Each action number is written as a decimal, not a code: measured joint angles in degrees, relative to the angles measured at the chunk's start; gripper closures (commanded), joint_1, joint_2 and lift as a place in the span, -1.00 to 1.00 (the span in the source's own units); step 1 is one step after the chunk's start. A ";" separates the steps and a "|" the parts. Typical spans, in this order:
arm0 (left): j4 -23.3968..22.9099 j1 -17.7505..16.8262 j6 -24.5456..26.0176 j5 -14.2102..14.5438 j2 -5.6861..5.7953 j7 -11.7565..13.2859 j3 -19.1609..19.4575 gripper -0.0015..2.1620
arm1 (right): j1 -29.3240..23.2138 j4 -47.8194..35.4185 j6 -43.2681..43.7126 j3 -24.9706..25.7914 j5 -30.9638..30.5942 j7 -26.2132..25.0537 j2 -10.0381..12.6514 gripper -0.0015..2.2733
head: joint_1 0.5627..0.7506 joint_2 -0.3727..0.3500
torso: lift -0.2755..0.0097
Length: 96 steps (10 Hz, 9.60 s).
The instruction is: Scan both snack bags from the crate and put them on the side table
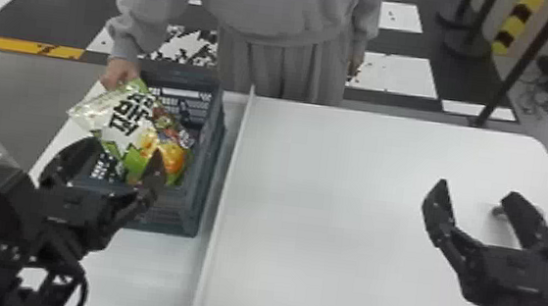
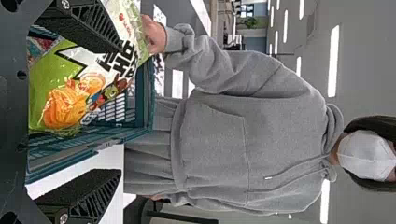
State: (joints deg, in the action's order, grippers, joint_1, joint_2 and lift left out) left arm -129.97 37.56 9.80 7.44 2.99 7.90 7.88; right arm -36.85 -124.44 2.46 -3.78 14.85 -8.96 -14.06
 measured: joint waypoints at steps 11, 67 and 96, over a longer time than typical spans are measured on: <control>0.33 -4.39 11.14 5.98 0.48 5.47 9.35 -0.93 | -0.24 0.20 -0.59 -0.32 0.15 0.00 0.00 -0.93 | 0.41 0.37 | 0.32; 2.35 -6.94 -2.38 -7.88 2.70 1.62 -8.28 -0.98 | 2.78 -3.21 -33.57 8.49 9.95 10.01 1.63 -0.93 | 0.41 -0.15 | 0.32; 5.24 -5.12 -3.57 -2.87 4.57 3.26 -6.03 -0.96 | 28.74 29.22 -76.43 26.71 32.68 30.38 6.21 0.99 | 0.41 0.05 | 0.32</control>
State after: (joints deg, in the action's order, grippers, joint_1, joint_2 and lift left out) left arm -124.73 32.44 6.24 4.57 7.56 11.16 1.85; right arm -8.10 -95.22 -73.96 22.93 47.53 21.41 -7.86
